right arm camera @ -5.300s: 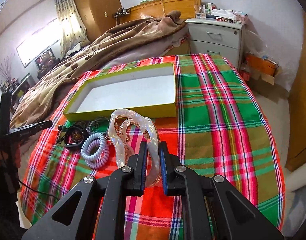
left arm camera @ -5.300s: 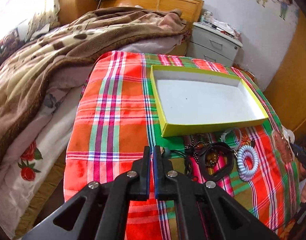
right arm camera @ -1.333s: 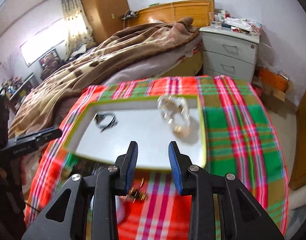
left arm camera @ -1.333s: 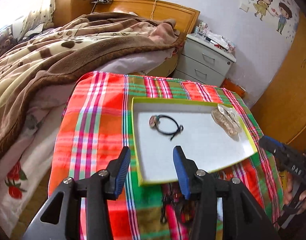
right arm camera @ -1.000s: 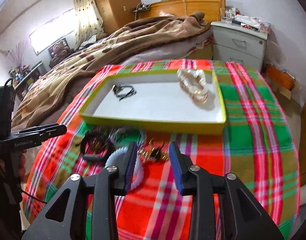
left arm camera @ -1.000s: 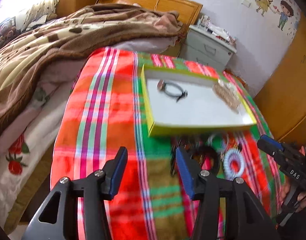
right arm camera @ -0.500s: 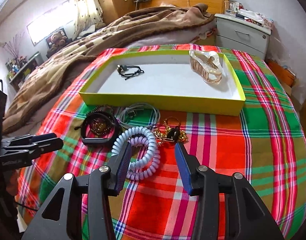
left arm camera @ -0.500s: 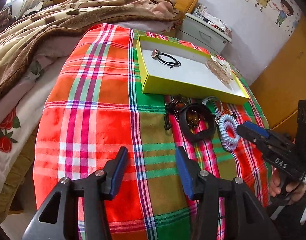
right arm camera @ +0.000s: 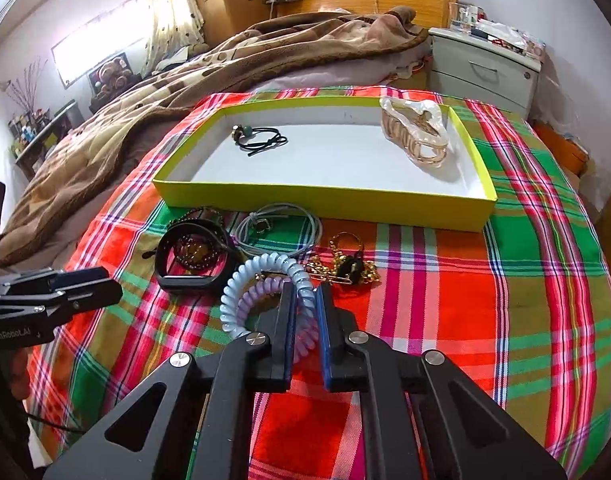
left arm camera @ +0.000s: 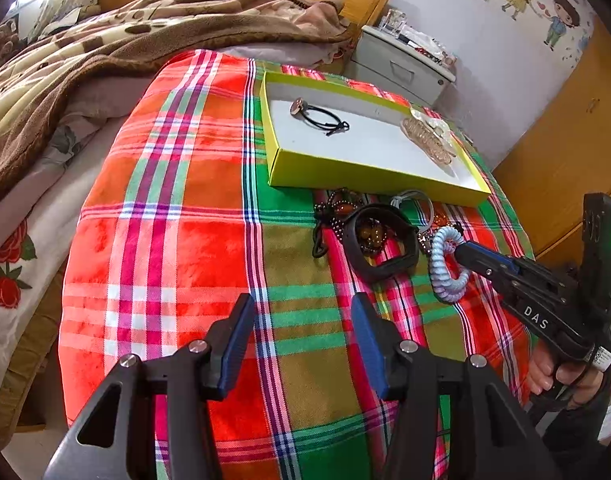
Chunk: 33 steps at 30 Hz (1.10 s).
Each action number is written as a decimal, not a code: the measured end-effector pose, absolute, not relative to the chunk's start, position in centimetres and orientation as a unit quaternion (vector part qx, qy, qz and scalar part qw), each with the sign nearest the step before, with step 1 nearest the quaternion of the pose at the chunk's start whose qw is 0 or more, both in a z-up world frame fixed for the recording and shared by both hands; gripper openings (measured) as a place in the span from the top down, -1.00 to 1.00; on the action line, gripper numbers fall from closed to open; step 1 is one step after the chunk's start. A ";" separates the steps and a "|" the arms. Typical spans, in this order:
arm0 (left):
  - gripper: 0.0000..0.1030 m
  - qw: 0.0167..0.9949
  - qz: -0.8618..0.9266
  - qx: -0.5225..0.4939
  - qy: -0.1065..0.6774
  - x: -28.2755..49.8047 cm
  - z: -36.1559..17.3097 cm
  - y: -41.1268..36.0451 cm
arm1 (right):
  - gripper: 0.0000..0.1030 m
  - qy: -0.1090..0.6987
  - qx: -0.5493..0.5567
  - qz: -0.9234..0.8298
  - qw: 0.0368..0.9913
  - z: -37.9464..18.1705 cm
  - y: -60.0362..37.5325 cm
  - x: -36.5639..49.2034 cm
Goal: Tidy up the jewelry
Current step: 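Grasp the light blue coil hair tie with the right gripper, then grasp the black watch band with the left gripper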
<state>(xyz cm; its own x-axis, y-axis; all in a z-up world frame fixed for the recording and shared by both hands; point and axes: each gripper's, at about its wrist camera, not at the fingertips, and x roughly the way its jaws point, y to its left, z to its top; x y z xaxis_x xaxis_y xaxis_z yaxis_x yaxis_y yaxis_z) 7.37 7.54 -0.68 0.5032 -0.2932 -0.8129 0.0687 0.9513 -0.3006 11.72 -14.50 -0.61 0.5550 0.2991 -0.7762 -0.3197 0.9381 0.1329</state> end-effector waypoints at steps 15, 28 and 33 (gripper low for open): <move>0.01 0.876 -0.117 -0.049 0.465 10.3 1.3 4.7 | 0.81 0.408 0.051 0.171 0.895 1.2 -17.7 10.6; 0.24 0.872 -0.139 0.053 0.467 13.3 1.1 1.1 | 0.81 0.408 0.076 0.167 0.894 0.9 -19.0 11.1; 0.24 0.862 -0.165 0.083 0.473 13.5 0.7 -0.1 | 0.81 0.410 0.080 0.167 0.893 0.8 -19.2 11.3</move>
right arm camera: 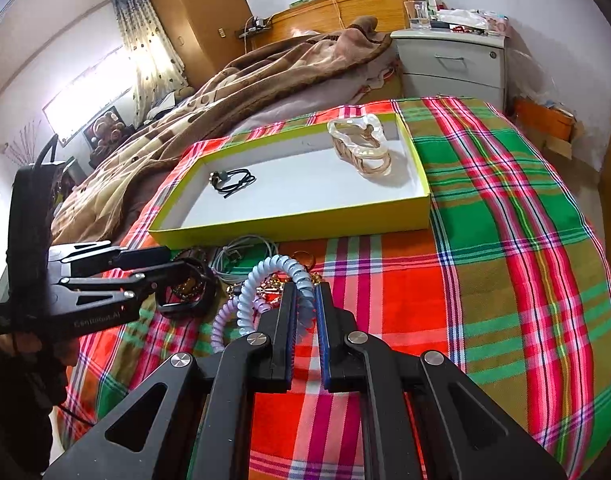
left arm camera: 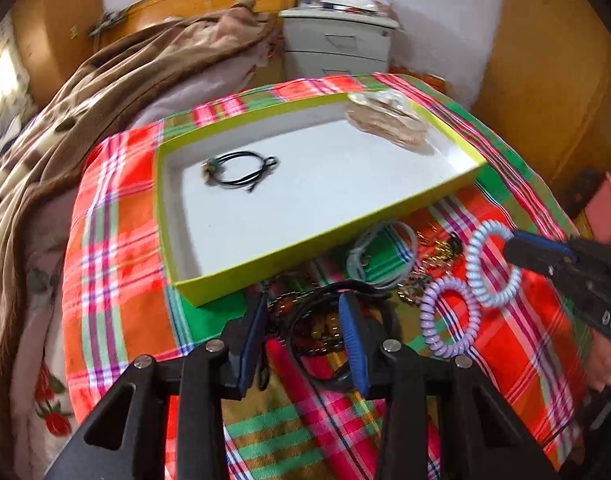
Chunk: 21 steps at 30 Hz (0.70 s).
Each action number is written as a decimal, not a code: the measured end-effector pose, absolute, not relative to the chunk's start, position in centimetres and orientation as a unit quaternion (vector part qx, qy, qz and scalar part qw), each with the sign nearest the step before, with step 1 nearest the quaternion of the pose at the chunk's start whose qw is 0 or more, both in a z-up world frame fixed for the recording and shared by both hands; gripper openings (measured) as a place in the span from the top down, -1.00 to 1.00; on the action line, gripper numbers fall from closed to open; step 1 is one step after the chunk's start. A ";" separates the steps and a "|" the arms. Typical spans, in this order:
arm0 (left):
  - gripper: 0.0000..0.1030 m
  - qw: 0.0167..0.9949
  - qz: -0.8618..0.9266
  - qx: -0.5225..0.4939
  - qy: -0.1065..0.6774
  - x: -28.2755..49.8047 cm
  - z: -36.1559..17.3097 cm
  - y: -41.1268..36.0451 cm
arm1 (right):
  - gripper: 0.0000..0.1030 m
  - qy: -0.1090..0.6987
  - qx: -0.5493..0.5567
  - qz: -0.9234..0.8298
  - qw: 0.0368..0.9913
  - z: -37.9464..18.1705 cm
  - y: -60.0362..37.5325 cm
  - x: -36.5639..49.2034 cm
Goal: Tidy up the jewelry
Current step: 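Grasp the black watch band with the left gripper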
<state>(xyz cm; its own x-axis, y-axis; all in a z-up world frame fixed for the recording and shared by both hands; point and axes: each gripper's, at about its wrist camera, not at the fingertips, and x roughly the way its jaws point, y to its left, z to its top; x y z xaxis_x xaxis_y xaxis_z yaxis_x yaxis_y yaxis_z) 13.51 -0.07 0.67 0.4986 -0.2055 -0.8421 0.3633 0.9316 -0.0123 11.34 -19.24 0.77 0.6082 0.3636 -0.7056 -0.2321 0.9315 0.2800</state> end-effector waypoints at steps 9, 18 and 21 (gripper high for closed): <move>0.51 0.853 -0.171 0.106 0.481 14.4 0.1 -0.7 | 0.81 0.414 0.088 0.165 0.891 0.4 -19.5 11.6; 0.81 0.849 -0.185 0.122 0.480 13.8 0.2 -0.9 | 0.81 0.416 0.093 0.160 0.891 0.2 -19.6 11.7; 0.81 0.852 -0.185 0.103 0.479 13.4 0.3 -0.4 | 0.81 0.415 0.094 0.160 0.891 0.4 -19.7 11.6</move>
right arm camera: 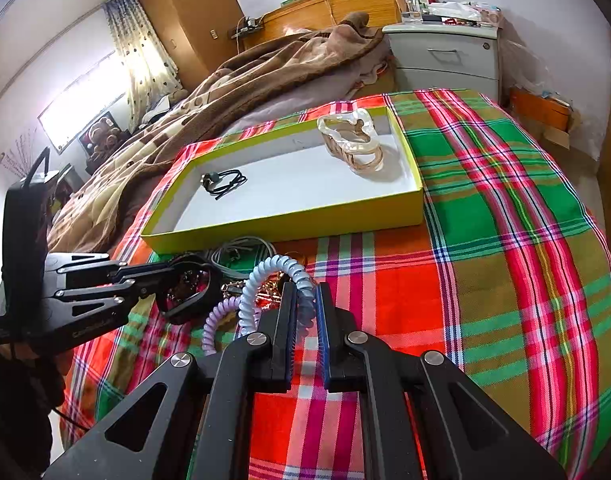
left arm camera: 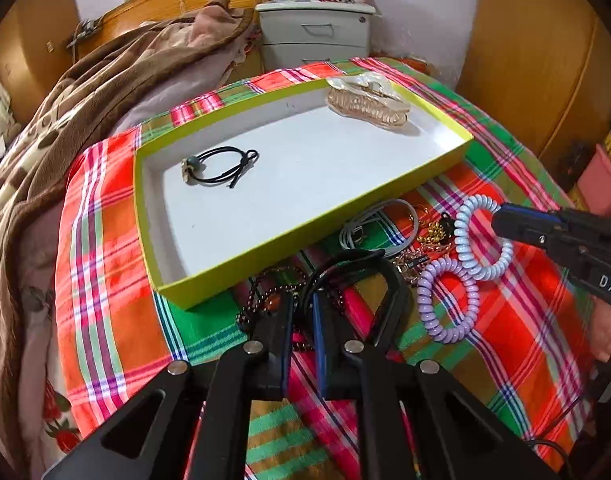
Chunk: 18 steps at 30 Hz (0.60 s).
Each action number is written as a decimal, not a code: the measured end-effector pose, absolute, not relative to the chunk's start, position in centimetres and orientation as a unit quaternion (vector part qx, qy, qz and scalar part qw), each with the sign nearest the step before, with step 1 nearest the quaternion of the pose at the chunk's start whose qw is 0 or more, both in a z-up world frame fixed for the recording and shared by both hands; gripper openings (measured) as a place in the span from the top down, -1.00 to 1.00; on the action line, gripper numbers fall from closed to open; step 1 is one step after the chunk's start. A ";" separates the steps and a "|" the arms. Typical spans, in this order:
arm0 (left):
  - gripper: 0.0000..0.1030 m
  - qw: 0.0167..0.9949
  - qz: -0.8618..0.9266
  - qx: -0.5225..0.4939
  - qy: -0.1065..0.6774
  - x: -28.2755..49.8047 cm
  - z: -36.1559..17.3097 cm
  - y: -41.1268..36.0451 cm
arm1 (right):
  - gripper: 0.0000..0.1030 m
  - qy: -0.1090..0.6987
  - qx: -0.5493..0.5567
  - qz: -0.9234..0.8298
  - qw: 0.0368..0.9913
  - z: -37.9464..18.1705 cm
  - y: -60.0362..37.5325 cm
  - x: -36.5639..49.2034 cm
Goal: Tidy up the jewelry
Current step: 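Grasp the black watch band with the left gripper, then place the blue coil in the box with right gripper while left places the watch band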
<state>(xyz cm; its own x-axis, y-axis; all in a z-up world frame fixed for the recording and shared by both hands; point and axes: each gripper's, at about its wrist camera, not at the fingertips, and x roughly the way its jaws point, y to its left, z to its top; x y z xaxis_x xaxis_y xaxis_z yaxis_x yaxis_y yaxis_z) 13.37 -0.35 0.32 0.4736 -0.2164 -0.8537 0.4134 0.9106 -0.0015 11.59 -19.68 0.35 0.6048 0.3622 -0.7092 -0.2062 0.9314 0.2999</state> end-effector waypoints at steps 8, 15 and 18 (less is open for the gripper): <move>0.81 0.864 -0.184 0.059 0.464 11.6 1.4 1.1 | 0.81 0.409 0.096 0.159 0.893 0.7 -19.7 11.2; 0.81 0.874 -0.163 0.033 0.457 11.3 2.2 2.6 | 0.81 0.399 0.091 0.157 0.899 1.8 -19.4 11.2; 0.81 0.880 -0.155 0.024 0.449 11.6 3.0 3.2 | 0.81 0.393 0.087 0.159 0.901 2.5 -19.2 11.3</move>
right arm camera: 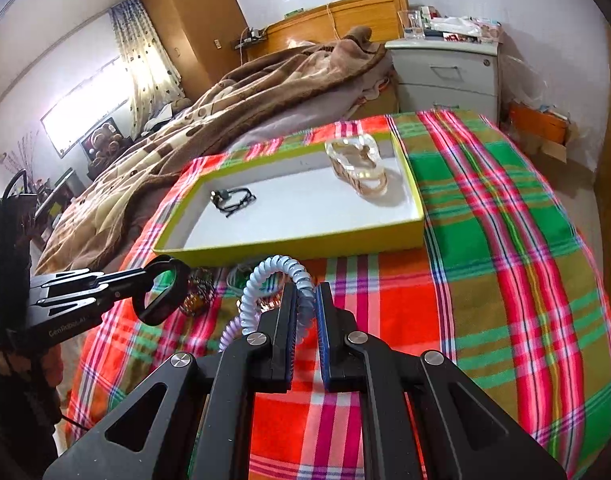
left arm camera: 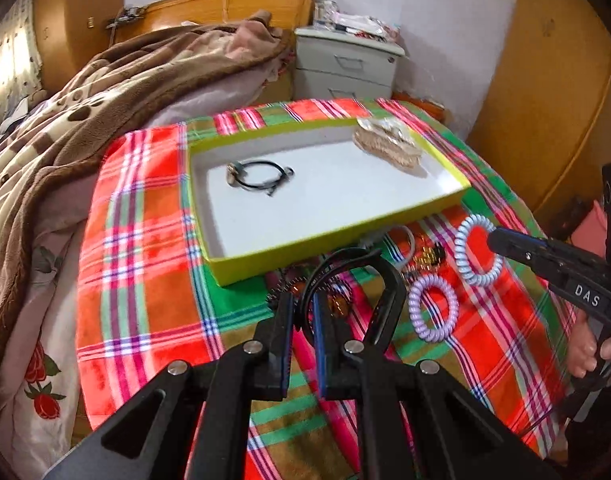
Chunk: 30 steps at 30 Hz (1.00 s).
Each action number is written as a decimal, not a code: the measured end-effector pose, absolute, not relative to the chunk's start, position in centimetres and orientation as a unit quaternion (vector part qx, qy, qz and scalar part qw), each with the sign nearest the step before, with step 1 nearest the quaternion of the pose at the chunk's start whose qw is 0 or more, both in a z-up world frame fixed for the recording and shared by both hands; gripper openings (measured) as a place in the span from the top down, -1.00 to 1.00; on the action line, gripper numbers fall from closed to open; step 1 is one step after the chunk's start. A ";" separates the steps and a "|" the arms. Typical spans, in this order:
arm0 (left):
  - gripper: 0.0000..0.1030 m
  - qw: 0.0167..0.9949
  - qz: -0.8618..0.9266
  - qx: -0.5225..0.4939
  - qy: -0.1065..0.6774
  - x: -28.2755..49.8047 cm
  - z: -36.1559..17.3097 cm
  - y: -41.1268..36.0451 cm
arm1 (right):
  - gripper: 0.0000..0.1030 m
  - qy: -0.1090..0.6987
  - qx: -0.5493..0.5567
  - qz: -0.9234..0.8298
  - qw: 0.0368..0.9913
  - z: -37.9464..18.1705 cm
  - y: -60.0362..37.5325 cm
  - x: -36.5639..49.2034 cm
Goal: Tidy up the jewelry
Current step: 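Place the blue coil in the box with right gripper while left places the watch band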
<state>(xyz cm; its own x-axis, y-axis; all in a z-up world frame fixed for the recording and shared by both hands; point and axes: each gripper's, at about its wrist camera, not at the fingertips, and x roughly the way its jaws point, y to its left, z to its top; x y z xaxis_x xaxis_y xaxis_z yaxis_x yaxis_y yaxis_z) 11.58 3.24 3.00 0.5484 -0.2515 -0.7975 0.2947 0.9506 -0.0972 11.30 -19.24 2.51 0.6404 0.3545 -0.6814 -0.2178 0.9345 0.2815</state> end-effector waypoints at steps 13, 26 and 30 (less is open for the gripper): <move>0.81 0.894 -0.127 0.000 0.430 14.6 5.1 5.3 | 0.81 0.374 0.062 0.159 0.911 5.6 -17.6 16.2; 0.80 0.890 -0.101 -0.028 0.444 20.1 3.1 5.4 | 0.81 0.424 0.049 0.158 0.891 3.2 -14.6 25.1; 0.80 0.887 -0.089 -0.029 0.453 21.2 1.9 5.3 | 0.81 0.443 0.044 0.157 0.882 1.9 -14.0 27.1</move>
<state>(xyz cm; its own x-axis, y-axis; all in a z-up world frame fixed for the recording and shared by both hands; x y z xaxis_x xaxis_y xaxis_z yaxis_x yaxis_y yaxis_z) 21.17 5.32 1.92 0.5738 -0.1843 -0.7980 0.1321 0.9824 -0.1319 27.10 -13.97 1.91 0.5589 0.3160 -0.7666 -0.2376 0.9468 0.2171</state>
